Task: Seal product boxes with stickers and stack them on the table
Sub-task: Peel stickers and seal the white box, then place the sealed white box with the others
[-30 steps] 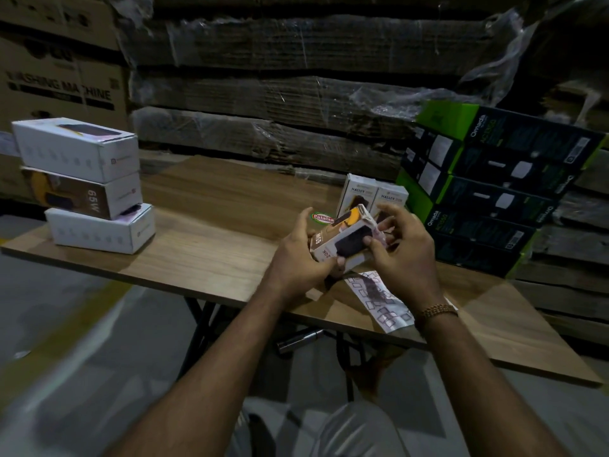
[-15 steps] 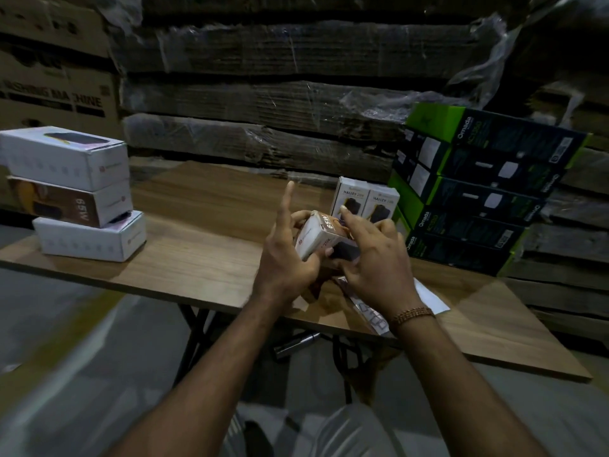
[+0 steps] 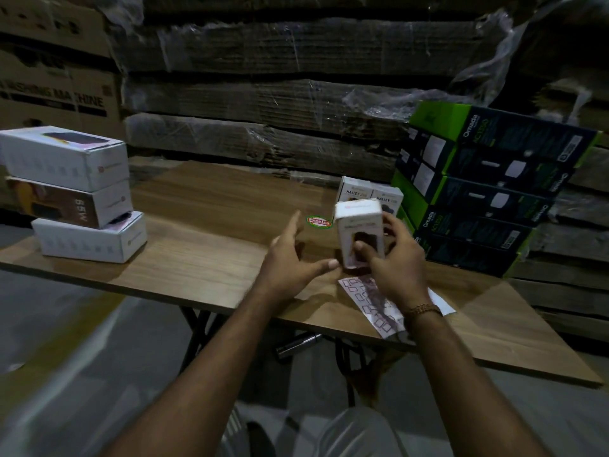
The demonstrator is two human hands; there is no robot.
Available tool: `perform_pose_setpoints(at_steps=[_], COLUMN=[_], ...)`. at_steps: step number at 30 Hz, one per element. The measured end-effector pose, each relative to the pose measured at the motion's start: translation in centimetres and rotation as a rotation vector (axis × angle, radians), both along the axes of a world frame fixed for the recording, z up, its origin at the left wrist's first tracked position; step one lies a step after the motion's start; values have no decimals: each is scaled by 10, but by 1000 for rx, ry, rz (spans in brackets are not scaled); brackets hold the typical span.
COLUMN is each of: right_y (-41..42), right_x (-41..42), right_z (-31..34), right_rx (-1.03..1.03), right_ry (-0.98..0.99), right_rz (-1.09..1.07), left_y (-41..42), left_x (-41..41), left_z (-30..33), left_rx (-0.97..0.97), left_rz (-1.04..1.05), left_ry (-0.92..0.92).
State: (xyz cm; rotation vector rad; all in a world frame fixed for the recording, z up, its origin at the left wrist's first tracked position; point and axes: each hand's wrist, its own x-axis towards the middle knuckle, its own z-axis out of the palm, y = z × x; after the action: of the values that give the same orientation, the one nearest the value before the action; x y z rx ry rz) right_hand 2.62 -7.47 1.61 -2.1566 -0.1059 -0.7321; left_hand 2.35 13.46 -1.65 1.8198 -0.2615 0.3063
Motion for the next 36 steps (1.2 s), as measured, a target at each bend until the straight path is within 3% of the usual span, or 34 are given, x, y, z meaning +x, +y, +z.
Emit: perform_pose_setpoints(at_steps=[5, 11, 22, 30, 36], right_y=[-28, -36, -19, -3, -2], right_x=[9, 31, 93, 115, 119], right_z=[9, 13, 23, -11, -21], right_rx=[125, 120, 41, 17, -57], right_ry=[62, 126, 163, 140, 105], right_rz=[-100, -153, -107, -83, -105], left_y=[4, -10, -24, -25, -31], left_x=[14, 45, 121, 142, 159], left_z=[2, 3, -4, 3, 7], left_rx=[-98, -81, 87, 25, 160], left_rz=[-109, -51, -15, -22, -11], left_ry=[154, 234, 223, 162, 157])
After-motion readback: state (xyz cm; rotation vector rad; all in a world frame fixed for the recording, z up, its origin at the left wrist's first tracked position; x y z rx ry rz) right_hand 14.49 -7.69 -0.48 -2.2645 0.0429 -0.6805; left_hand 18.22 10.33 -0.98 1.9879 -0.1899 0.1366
